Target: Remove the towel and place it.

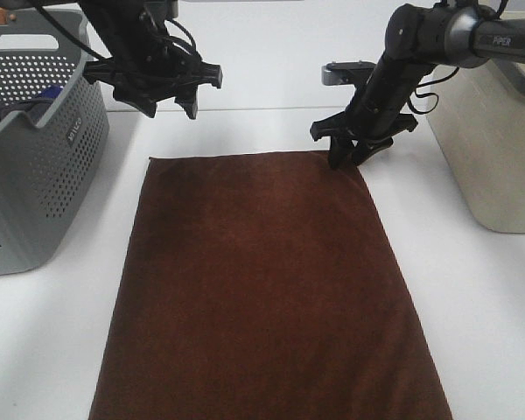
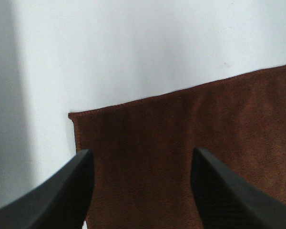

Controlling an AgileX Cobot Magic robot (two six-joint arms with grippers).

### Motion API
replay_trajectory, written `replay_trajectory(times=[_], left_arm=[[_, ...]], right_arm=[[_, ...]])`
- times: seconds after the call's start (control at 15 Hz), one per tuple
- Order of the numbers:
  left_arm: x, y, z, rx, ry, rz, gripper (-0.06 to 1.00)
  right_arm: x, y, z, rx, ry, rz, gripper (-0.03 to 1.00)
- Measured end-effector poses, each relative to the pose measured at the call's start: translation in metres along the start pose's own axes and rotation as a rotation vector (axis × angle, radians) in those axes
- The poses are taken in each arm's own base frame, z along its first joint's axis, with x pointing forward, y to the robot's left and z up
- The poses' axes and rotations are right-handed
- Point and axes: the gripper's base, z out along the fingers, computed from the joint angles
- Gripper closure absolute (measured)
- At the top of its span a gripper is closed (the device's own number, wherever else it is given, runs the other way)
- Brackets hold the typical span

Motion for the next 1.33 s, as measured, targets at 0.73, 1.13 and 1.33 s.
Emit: replay_trajectory(times=[0.73,1.13,1.33], left_arm=[[0.011,0.001,0.048,-0.002,0.006,0.008,0.37],[0.020,0.003,0.095,-0.027,0.036,0.010,0.37],[0.026,0.007,0.109,-0.058,0.047,0.042,0.37]], right_arm=[[-0.002,-0.006,-0.022,0.143,0.033,-0.028,0.97],[-0.002,-0.006,-0.022,0.146,0.034,-0.029,0.97],[-0.002,-0.006,-0.022,0.146,0.034,-0.027,0.97]])
